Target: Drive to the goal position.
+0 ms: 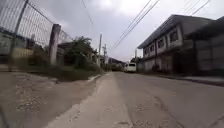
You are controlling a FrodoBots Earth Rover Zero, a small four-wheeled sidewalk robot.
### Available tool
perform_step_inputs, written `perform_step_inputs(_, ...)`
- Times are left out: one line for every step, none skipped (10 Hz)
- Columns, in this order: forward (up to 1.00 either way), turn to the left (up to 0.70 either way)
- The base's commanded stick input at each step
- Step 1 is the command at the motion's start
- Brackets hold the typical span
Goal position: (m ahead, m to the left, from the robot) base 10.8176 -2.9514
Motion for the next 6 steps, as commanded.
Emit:
perform_step_inputs(0.7, 0.0)
perform_step_inputs(0.7, 0.0)
perform_step_inputs(0.7, -0.09)
perform_step_inputs(0.7, -0.32)
perform_step_inputs(0.7, -0.35)
perform_step_inputs(0.7, -0.13)
